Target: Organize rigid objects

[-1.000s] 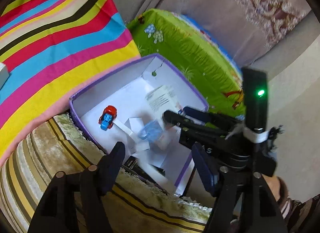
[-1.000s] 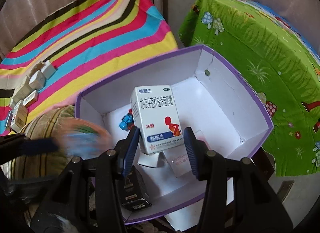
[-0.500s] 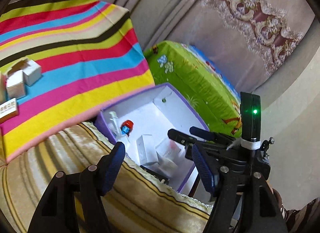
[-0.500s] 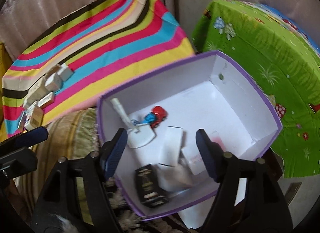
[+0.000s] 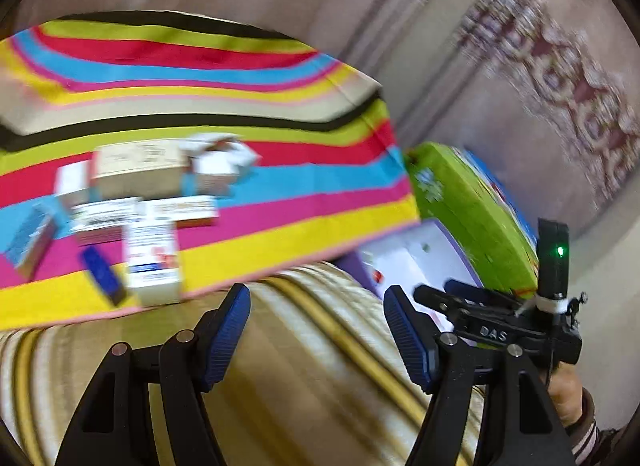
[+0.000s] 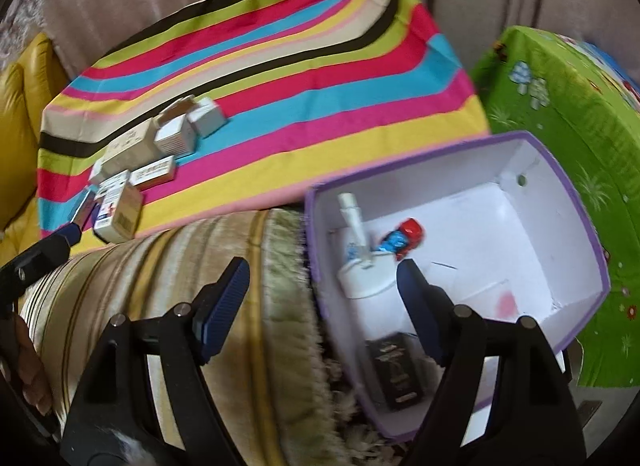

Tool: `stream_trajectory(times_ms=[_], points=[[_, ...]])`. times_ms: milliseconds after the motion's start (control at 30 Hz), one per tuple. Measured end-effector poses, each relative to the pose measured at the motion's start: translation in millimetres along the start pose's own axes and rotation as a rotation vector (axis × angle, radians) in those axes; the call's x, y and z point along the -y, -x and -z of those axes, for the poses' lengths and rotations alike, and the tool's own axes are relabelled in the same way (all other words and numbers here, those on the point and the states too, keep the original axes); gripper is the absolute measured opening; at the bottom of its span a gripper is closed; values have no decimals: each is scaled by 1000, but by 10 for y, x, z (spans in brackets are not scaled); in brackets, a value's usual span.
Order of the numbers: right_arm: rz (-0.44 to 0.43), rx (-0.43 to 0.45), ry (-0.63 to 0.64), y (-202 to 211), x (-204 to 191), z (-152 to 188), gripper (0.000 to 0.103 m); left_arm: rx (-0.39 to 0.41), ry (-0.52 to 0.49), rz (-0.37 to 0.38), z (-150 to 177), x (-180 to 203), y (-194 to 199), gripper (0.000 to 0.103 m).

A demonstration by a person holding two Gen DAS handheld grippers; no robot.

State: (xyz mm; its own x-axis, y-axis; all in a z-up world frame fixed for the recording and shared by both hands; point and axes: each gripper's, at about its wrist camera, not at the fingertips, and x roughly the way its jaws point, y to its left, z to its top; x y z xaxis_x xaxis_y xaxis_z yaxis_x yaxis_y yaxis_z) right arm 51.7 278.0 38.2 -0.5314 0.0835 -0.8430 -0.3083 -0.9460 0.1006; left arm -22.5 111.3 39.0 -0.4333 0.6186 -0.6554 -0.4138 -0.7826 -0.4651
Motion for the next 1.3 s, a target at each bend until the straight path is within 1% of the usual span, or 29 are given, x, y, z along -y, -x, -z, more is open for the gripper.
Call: stream_trajectory(times_ms=[100, 200, 267, 300, 400, 467, 533, 567, 667, 733, 767, 833, 867, 933, 967, 1100, 1167, 1300], points=[[-15, -12, 58, -57, -217, -39, 79, 29, 56, -39, 25, -274, 152, 70], [-25, -15, 103, -85, -413, -64, 79, 42, 104, -64, 62, -481, 244, 70], [-22, -11, 132, -97, -550, -72, 79, 36, 125, -107, 81, -600, 272, 69], [-21, -13, 144, -110, -614, -75, 79, 30, 140, -125, 87, -658, 269, 68], [-22, -26, 183, -165, -786, -71, 80, 10, 158, -149, 89, -813, 284, 65], [-31, -35, 212, -210, -898, -56, 81, -11, 134, -176, 69, -845, 270, 65], [-38, -49, 230, -271, -983, -38, 81, -52, 81, -192, 37, -848, 225, 65], [-41, -58, 237, -303, -1018, -26, 81, -69, 53, -215, 18, -860, 200, 65], [-48, -65, 253, -340, -1061, -36, 81, -107, -6, -247, -39, -944, 164, 65], [-52, -72, 259, -360, -1082, -47, 83, -136, -46, -289, -102, -1029, 108, 65], [-51, -76, 263, -378, -1094, -46, 84, -147, -61, -290, -128, -1057, 78, 65], [-50, -75, 265, -386, -1108, -36, 84, -193, -104, -263, -182, -1106, -15, 65], [-50, -75, 264, -393, -1106, -33, 85, -217, -134, -266, -192, -1114, -65, 65], [-52, -79, 258, -401, -1097, -40, 86, -269, -227, -288, -203, -1103, -189, 65], [-52, -82, 257, -407, -1097, -46, 86, -282, -243, -291, -209, -1107, -226, 65], [-49, -88, 279, -445, -1164, -58, 87, -316, -311, -306, -272, -1157, -363, 65], [-49, -93, 292, -470, -1205, -65, 87, -330, -347, -326, -282, -1174, -417, 65], [-49, -101, 309, -522, -1270, -94, 87, -352, -411, -312, -278, -1160, -467, 65]])
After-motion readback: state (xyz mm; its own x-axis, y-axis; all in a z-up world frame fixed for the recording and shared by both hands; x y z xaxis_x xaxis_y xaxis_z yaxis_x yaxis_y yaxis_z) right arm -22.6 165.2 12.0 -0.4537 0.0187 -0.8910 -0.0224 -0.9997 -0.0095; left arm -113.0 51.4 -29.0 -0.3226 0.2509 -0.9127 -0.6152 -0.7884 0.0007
